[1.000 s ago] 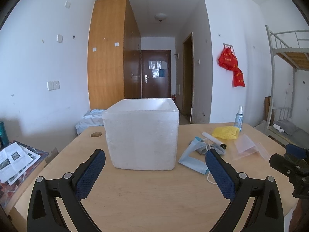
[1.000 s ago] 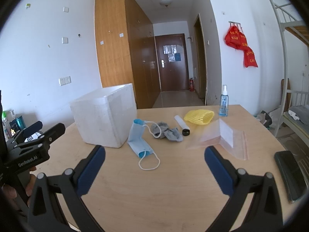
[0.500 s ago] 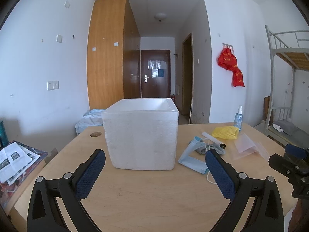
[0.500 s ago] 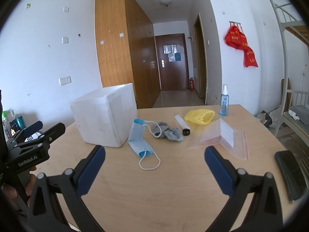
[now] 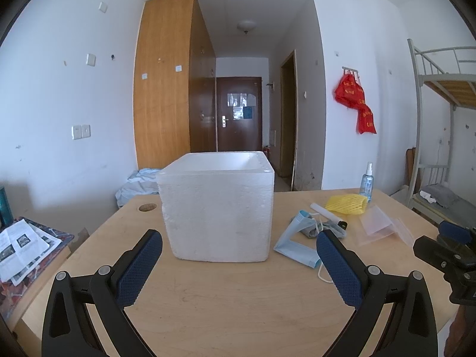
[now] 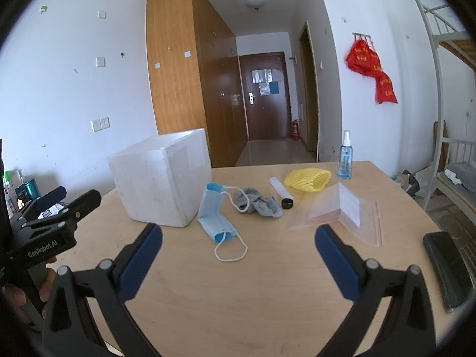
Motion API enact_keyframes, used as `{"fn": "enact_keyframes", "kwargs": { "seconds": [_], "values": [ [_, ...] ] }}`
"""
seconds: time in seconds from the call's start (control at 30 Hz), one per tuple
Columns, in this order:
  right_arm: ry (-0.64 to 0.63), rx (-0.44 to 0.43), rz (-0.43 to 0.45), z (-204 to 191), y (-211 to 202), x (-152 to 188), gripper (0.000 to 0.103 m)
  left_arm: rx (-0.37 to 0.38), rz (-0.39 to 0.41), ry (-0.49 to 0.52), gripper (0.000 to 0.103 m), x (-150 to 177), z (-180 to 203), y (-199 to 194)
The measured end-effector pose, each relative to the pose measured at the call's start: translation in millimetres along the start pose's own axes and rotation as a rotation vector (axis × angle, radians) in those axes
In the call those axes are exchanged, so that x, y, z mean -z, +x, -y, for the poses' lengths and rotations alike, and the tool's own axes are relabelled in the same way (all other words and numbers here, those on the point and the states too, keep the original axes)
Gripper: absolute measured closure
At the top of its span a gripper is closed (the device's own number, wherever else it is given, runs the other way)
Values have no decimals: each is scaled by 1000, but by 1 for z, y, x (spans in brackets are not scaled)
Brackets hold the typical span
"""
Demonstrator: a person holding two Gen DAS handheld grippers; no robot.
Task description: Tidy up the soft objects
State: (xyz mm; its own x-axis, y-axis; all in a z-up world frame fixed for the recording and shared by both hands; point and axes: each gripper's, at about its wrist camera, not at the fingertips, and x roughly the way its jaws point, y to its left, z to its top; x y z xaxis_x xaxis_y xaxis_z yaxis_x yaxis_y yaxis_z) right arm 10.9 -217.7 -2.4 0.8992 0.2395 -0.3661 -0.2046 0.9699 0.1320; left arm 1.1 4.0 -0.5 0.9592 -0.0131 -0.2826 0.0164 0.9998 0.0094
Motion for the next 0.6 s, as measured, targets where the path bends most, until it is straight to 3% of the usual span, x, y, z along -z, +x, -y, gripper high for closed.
{"fn": "enact_keyframes", "kwargs": {
  "seconds": [0.6],
  "values": [
    [3, -2, 3, 1, 0, 0, 0, -4, 4, 3, 0, -2, 0, -1]
  ]
}}
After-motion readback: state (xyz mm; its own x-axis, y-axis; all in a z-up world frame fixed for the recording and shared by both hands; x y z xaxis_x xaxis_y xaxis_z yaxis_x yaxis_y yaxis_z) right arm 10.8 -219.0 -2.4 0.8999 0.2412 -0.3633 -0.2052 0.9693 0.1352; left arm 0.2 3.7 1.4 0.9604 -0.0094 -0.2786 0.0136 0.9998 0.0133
